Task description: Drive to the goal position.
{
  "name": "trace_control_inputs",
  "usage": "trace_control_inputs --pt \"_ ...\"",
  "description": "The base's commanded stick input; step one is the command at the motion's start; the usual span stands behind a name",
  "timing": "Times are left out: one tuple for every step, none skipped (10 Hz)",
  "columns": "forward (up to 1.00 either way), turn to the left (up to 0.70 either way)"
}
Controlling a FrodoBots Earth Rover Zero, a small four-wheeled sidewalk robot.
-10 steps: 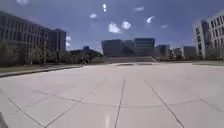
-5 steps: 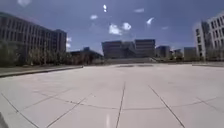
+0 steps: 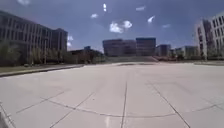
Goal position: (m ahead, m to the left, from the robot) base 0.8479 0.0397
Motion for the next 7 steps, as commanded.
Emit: trace_control_inputs --pt "0.50 0.00" --pt "0.50 0.00" --pt "0.50 0.00" --pt "0.50 0.00" --pt "0.50 0.00" --pt "0.50 0.00" --pt "0.50 0.00"
